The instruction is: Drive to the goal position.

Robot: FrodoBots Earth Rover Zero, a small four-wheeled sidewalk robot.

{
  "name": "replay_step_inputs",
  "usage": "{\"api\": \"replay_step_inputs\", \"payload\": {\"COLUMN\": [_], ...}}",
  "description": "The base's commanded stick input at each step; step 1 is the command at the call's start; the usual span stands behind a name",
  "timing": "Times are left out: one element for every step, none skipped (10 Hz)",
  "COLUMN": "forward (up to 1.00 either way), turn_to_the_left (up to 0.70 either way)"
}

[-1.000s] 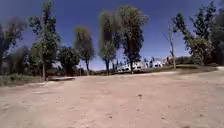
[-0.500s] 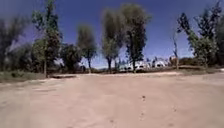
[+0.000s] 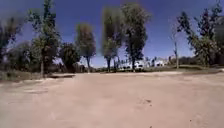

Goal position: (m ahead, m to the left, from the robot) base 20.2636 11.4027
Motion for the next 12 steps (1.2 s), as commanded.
{"api": "replay_step_inputs", "payload": {"forward": [0.7, 0.7, 0.7, 0.7, 0.7, 0.7, 0.7, 0.7, 0.7, 0.7, 0.7, 0.7], "turn_to_the_left": [0.0, -0.05, -0.32, -0.35, 0.0, 0.0, 0.0, 0.0, 0.0, 0.0, 0.0, 0.0]}}
